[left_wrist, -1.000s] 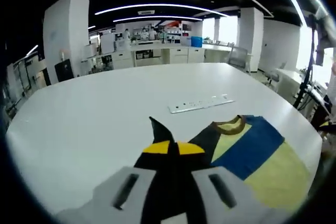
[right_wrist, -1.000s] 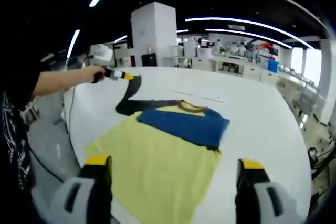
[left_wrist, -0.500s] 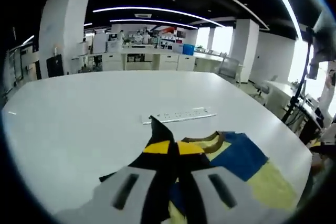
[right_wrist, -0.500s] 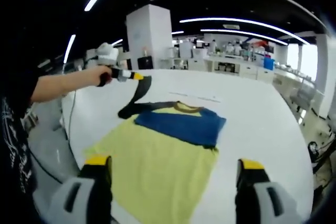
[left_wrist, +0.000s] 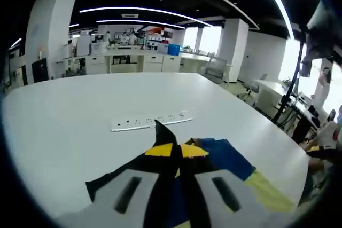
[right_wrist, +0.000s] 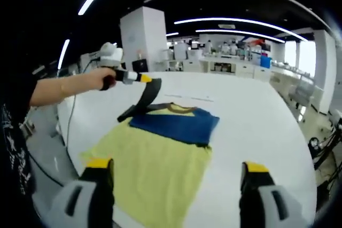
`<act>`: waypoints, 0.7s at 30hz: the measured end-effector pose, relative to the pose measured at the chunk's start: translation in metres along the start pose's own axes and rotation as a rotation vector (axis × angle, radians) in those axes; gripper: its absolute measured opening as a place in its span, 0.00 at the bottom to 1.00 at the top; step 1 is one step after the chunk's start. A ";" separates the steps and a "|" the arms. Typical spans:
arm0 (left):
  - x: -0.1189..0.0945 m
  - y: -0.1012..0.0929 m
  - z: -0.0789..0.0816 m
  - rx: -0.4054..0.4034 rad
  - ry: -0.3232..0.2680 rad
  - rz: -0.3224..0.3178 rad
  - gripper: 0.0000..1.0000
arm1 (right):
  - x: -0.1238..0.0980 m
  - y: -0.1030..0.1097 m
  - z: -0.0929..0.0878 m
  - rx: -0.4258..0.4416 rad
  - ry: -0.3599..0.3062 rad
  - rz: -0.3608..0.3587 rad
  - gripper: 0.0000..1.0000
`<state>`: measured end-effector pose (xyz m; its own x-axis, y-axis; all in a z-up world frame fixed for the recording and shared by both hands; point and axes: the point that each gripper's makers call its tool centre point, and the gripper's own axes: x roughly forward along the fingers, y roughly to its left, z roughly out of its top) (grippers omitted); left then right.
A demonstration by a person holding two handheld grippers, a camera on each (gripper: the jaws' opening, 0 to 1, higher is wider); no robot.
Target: Fold the garment on the visible template until the final outline fits inside the template.
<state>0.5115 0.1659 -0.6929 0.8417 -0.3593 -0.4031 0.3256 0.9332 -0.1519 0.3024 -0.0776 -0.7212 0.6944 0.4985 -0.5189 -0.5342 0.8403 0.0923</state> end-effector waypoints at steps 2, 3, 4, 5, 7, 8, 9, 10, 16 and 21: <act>0.003 -0.004 0.001 0.005 0.000 -0.005 0.00 | 0.000 0.000 -0.001 -0.001 0.006 -0.001 1.00; 0.004 -0.008 0.002 0.003 -0.002 -0.018 0.00 | 0.000 -0.001 -0.001 -0.004 0.010 -0.002 1.00; 0.006 -0.013 0.005 -0.008 -0.011 -0.026 0.00 | 0.000 -0.001 -0.003 -0.013 0.019 0.001 1.00; 0.008 -0.019 0.007 -0.003 -0.013 -0.038 0.00 | -0.001 -0.001 -0.004 -0.017 0.027 0.000 1.00; 0.010 -0.026 0.010 0.000 -0.021 -0.051 0.00 | -0.001 -0.004 -0.005 -0.021 0.034 -0.005 1.00; 0.011 -0.032 0.012 -0.001 -0.028 -0.073 0.00 | -0.002 -0.005 -0.006 -0.020 0.035 -0.008 1.00; 0.012 -0.034 0.013 0.000 -0.029 -0.079 0.00 | -0.003 -0.007 -0.005 -0.017 0.033 -0.012 1.00; 0.013 -0.037 0.013 0.005 -0.027 -0.084 0.00 | -0.003 -0.008 -0.005 -0.014 0.033 -0.015 1.00; 0.021 -0.048 0.013 -0.005 -0.027 -0.107 0.00 | -0.003 -0.008 -0.011 -0.013 0.054 -0.013 1.00; 0.024 -0.070 0.015 0.012 -0.033 -0.158 0.00 | -0.001 -0.004 -0.014 -0.010 0.063 -0.004 1.00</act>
<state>0.5155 0.0915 -0.6782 0.7931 -0.5021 -0.3447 0.4603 0.8648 -0.2007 0.2971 -0.0847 -0.7332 0.6651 0.4807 -0.5714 -0.5368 0.8397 0.0816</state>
